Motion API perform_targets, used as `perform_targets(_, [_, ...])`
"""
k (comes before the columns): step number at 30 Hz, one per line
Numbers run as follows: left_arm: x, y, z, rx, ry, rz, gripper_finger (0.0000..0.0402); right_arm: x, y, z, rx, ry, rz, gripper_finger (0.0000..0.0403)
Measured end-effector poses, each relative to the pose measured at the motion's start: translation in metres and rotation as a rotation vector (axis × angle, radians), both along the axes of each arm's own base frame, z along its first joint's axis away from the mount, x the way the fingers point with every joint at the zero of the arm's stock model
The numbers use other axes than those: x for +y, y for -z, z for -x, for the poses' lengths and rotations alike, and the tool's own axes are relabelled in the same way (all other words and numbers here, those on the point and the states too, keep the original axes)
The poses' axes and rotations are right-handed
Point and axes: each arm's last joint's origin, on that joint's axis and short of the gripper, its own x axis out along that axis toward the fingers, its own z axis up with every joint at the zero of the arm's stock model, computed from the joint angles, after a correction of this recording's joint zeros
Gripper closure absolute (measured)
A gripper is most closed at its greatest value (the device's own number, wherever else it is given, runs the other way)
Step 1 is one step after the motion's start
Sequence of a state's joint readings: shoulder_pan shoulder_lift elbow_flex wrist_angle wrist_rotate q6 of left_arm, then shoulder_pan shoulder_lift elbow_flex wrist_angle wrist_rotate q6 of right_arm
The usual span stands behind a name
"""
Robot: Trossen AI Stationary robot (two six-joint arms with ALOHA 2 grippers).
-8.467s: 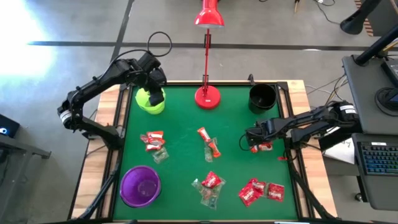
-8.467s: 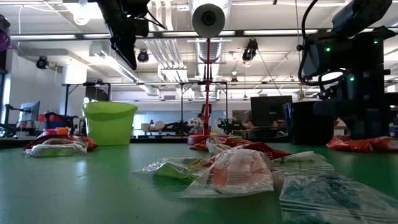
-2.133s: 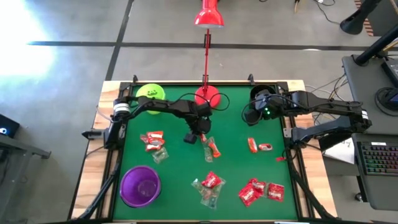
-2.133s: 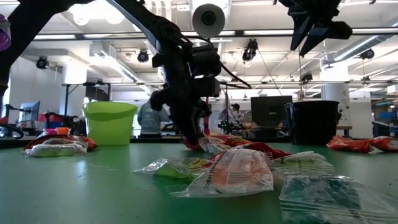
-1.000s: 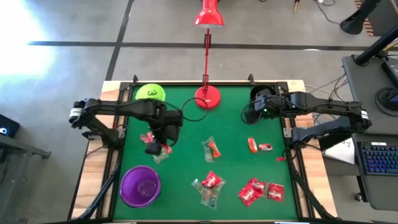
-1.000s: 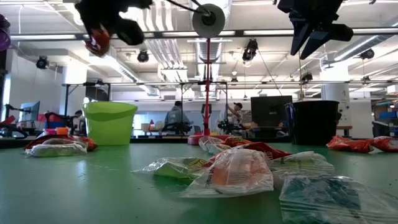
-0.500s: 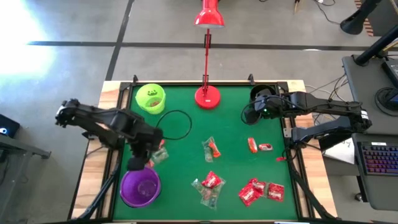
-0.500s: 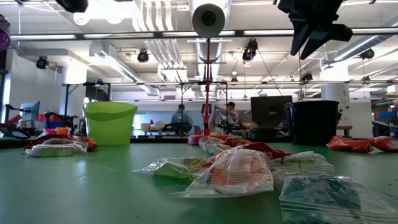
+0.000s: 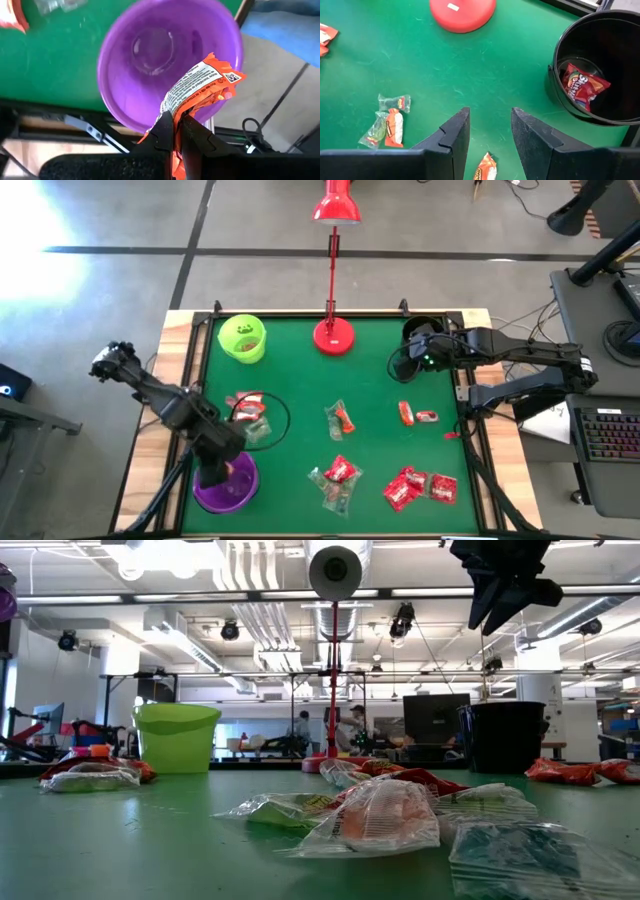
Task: Sort candy
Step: Put the orange candy into the violet bucket
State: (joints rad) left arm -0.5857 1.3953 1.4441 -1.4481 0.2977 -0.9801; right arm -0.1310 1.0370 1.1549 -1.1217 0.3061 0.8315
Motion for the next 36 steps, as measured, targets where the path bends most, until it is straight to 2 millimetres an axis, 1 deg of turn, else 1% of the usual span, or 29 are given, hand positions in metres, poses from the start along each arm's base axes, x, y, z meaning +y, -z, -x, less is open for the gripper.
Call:
perform_targets(5, [-0.011,0.011,-0.006,0.047,0.003,-0.028,0.039,0.0,0.0,0.0,0.011,-0.029,0.01,0.0266])
perform_targets(11, [-0.018,0.019,-0.014,0.068,0.002,-0.027,0.0348,0.002,0.0,0.0,0.018,-0.091,-0.019,0.0266])
perform_targets(17, [-0.02,0.021,-0.018,0.048,-0.003,-0.03,0.0309,0.002,0.001,-0.001,0.027,-0.132,-0.024,0.0266])
perform_targets(22, [-0.015,0.02,-0.02,-0.08,-0.01,-0.185,0.0297,0.004,0.001,-0.001,0.023,-0.152,-0.052,0.0266])
perform_targets(27, [-0.004,0.012,-0.017,-0.225,-0.046,-0.351,0.0297,0.009,0.002,-0.002,0.015,-0.142,-0.074,0.0266])
perform_targets(31, [0.004,0.002,-0.01,-0.311,-0.081,-0.419,0.0297,0.014,0.005,-0.005,0.021,-0.137,-0.092,0.0266])
perform_targets(36, [0.017,-0.012,0.003,-0.399,-0.115,-0.475,0.0297,0.019,0.019,-0.012,0.061,-0.101,-0.138,0.0266])
